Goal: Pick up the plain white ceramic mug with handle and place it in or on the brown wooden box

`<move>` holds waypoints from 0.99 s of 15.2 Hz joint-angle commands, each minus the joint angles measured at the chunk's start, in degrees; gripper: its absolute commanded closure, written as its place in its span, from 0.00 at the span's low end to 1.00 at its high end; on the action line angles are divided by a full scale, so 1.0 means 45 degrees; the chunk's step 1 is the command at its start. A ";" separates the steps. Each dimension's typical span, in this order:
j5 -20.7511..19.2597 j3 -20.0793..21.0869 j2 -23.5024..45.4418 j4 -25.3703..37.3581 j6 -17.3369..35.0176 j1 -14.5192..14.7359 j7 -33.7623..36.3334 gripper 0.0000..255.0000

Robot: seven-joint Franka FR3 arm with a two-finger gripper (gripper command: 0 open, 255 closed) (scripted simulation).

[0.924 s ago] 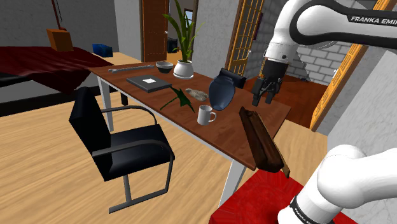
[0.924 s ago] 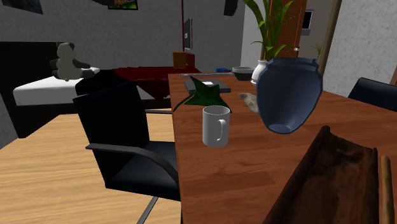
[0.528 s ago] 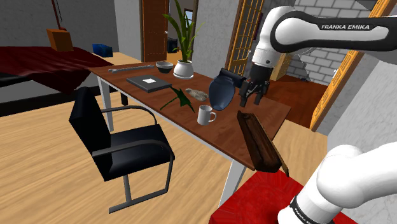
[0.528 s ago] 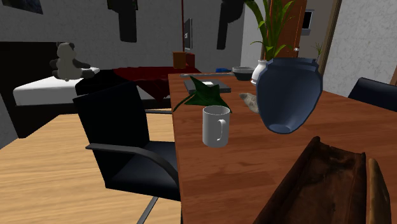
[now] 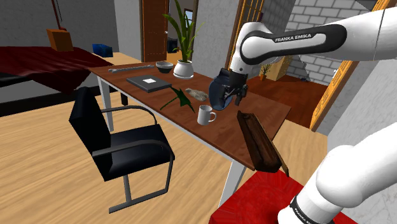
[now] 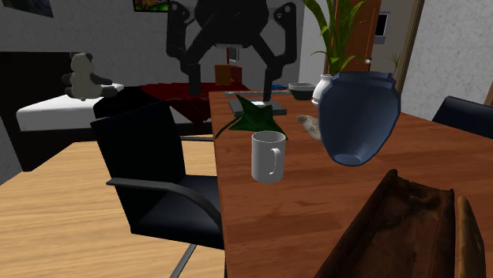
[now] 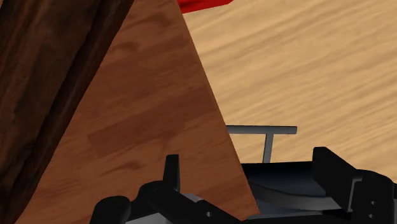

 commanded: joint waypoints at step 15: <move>-0.1159 -0.0010 0.7441 0.5281 0.2823 -0.0256 0.1618 0.00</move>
